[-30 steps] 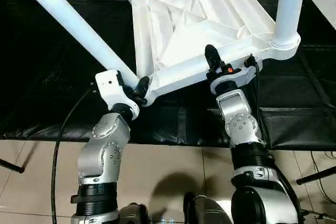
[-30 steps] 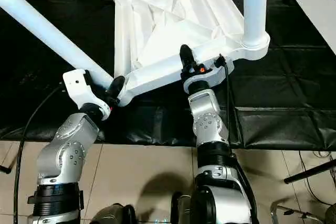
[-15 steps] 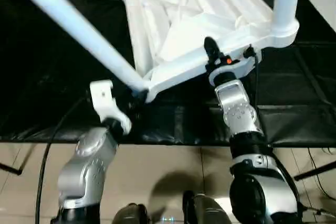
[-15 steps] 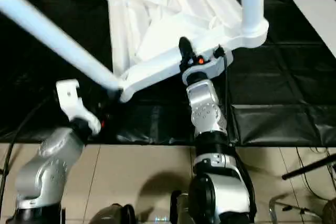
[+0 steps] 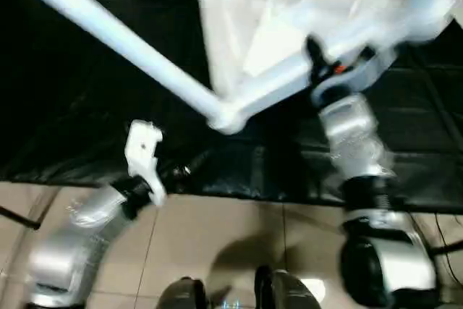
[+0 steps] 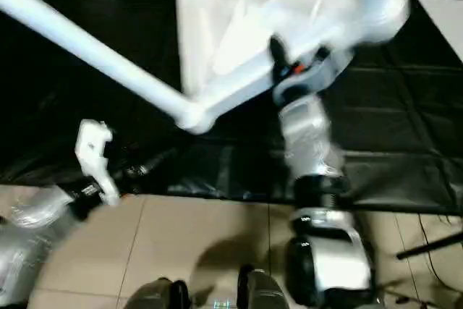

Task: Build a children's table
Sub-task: Flip table

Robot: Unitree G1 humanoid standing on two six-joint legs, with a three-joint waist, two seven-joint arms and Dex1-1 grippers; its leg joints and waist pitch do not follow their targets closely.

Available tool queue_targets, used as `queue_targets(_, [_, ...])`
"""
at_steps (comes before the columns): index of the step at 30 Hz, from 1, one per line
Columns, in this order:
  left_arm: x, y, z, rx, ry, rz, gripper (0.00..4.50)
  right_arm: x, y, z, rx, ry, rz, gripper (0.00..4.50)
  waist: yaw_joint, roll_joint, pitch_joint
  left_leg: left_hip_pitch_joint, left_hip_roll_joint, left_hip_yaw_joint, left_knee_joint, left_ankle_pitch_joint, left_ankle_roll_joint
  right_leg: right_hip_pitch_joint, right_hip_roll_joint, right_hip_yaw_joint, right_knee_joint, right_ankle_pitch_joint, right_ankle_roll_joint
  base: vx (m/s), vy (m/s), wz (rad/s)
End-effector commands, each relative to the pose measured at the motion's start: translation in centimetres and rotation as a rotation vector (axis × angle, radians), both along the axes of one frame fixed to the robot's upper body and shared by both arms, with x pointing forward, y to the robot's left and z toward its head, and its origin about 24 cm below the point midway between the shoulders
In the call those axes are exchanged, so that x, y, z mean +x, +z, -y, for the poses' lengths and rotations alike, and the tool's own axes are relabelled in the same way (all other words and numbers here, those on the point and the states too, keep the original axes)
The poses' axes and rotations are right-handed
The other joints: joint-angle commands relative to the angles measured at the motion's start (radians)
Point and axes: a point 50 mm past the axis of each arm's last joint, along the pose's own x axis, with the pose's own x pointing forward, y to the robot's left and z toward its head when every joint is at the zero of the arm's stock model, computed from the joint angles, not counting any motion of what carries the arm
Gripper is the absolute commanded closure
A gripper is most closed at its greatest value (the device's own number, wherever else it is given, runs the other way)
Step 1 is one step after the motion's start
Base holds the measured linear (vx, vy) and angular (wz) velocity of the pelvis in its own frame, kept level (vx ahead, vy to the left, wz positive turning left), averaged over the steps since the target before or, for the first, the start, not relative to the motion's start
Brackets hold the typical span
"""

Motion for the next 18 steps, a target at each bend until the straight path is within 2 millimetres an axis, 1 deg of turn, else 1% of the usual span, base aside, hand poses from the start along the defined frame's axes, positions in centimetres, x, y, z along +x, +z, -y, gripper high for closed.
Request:
queue_targets(1, [-0.4,2.1,0.7,0.027,-0.097,0.053,1.64,-0.7,1.6,1.7,-0.110,-0.099,0.062,2.46,-0.012,-0.009,-0.090,0.032,0.108,-0.028,-0.076,0.098,0.183,0.073,-0.096,0.071,-0.048,-0.227,-0.219,0.000,0.000,0.00])
queue_targets(2, [-0.2,3.6,0.8,0.055,-0.129,0.111,1.64,-0.8,1.8,2.1,-0.128,-0.124,0.054,2.46,-0.013,-0.013,-0.093,0.031,0.105,-0.028,-0.078,0.074,0.154,0.077,-0.096,0.073,-0.048,-0.237,-0.212,0.000,0.000,0.00])
queue_targets(3, [-0.2,3.6,0.8,0.055,-0.129,0.111,1.64,-0.8,1.8,2.1,-0.128,-0.124,0.054,2.46,-0.013,-0.011,-0.092,0.033,0.103,-0.027,-0.079,0.055,0.133,0.075,-0.093,0.074,-0.050,-0.247,-0.203,0.000,0.000,0.00])
queue_targets(4, [0.0,4.9,1.0,0.080,-0.145,0.165,1.52,-0.8,2.0,2.3,-0.152,-0.149,0.048,2.46,-0.015,-0.012,-0.091,0.030,0.102,-0.027,-0.080,0.054,0.125,0.078,-0.093,0.074,-0.049,-0.243,-0.201,0.000,0.000,0.00])
queue_targets(5, [0.0,4.9,1.0,0.080,-0.145,0.165,1.39,-0.8,2.0,2.3,-0.152,-0.149,0.048,2.46,-0.015,-0.013,-0.092,0.029,0.102,-0.026,-0.080,0.044,0.117,0.077,-0.094,0.076,-0.052,-0.244,-0.196,0.000,0.000,0.00])
queue_targets(6, [0.5,7.1,1.2,0.115,-0.158,0.255,1.29,-0.9,2.2,2.7,-0.195,-0.185,0.039,2.46,-0.015,-0.019,-0.094,0.023,0.098,-0.025,-0.080,0.044,0.109,0.084,-0.095,0.076,-0.050,-0.250,-0.190,0.000,0.000,0.00])
queue_targets(7, [0.9,8.7,1.5,0.136,-0.173,0.329,1.26,-0.9,2.5,2.8,-0.255,-0.203,0.030,2.46,-0.014,-0.020,-0.098,0.026,0.097,-0.024,-0.078,0.041,0.105,0.083,-0.095,0.076,-0.051,-0.256,-0.187,0.000,0.000,0.00])
queue_targets(8, [1.2,10.2,1.8,0.162,-0.189,0.404,1.21,-0.8,2.8,2.9,-0.323,-0.217,0.023,2.46,-0.011,-0.018,-0.098,0.033,0.094,-0.023,-0.079,0.032,0.093,0.077,-0.087,0.073,-0.057,-0.288,-0.169,0.000,0.000,0.00])
queue_targets(9, [1.4,11.5,2.0,0.182,-0.200,0.464,1.06,-0.8,3.1,3.0,-0.379,-0.226,0.022,2.46,-0.010,-0.019,-0.100,0.033,0.093,-0.021,-0.079,0.029,0.081,0.077,-0.086,0.074,-0.054,-0.273,-0.172,0.000,0.000,0.00])
queue_targets(10, [1.5,12.3,2.1,0.197,-0.208,0.499,0.97,-0.8,3.3,3.0,-0.416,-0.233,0.020,2.46,-0.013,-0.023,-0.097,0.024,0.093,-0.023,-0.080,0.031,0.075,0.084,-0.088,0.074,-0.053,-0.269,-0.171,0.000,0.000,0.00])
queue_targets(11, [1.6,13.2,2.2,0.208,-0.212,0.531,0.93,-0.9,3.6,3.1,-0.455,-0.227,0.013,2.46,-0.015,-0.028,-0.092,0.017,0.093,-0.023,-0.082,0.002,0.057,0.091,-0.095,0.074,-0.059,-0.311,-0.165,0.000,0.000,0.00])
queue_targets(12, [1.7,14.1,2.3,0.225,-0.215,0.563,0.93,-0.9,3.8,3.1,-0.491,-0.225,0.006,2.46,-0.016,-0.028,-0.089,0.025,0.090,-0.020,-0.081,-0.060,0.027,0.090,-0.098,0.073,-0.074,-0.430,-0.131,0.000,0.000,0.00])
queue_targets(13, [1.7,14.8,2.3,0.242,-0.217,0.588,0.93,-0.9,4.1,3.2,-0.522,-0.228,-0.001,2.46,-0.016,-0.028,-0.092,0.025,0.087,-0.020,-0.079,-0.065,0.015,0.093,-0.100,0.075,-0.075,-0.451,-0.118,0.000,0.000,0.00])
queue_targets(14, [1.8,15.8,2.4,0.258,-0.212,0.624,0.93,-1.0,4.4,3.3,-0.583,-0.223,-0.005,2.46,-0.015,-0.027,-0.099,0.022,0.086,-0.022,-0.081,-0.041,0.007,0.096,-0.094,0.076,-0.069,-0.426,-0.107,0.000,0.000,0.00])
queue_targets(15, [1.9,16.4,2.4,0.267,-0.203,0.650,0.93,-1.0,4.6,3.3,-0.623,-0.221,-0.006,2.46,-0.017,-0.027,-0.101,0.024,0.090,-0.024,-0.080,-0.027,0.007,0.091,-0.090,0.075,-0.066,-0.382,-0.110,0.000,0.000,0.00])
queue_targets(16, [1.9,17.2,2.6,0.276,-0.198,0.687,0.93,-1.0,4.9,3.4,-0.647,-0.228,-0.009,2.46,-0.017,-0.027,-0.102,0.022,0.090,-0.024,-0.080,-0.023,0.008,0.092,-0.091,0.075,-0.066,-0.366,-0.114,0.000,0.000,0.00])
queue_targets(17, [2.0,18.0,2.7,0.286,-0.190,0.728,0.93,-1.0,5.1,3.5,-0.676,-0.225,-0.018,2.46,-0.019,-0.033,-0.106,0.018,0.091,-0.025,-0.079,-0.012,0.009,0.097,-0.093,0.076,-0.061,-0.336,-0.126,0.000,0.000,0.00])
queue_targets(18, [2.0,18.5,2.8,0.293,-0.186,0.754,0.93,-1.1,5.2,3.5,-0.691,-0.224,-0.025,2.46,-0.018,-0.034,-0.106,0.019,0.090,-0.025,-0.078,-0.009,0.012,0.095,-0.091,0.075,-0.063,-0.331,-0.130,0.000,0.000,0.00])
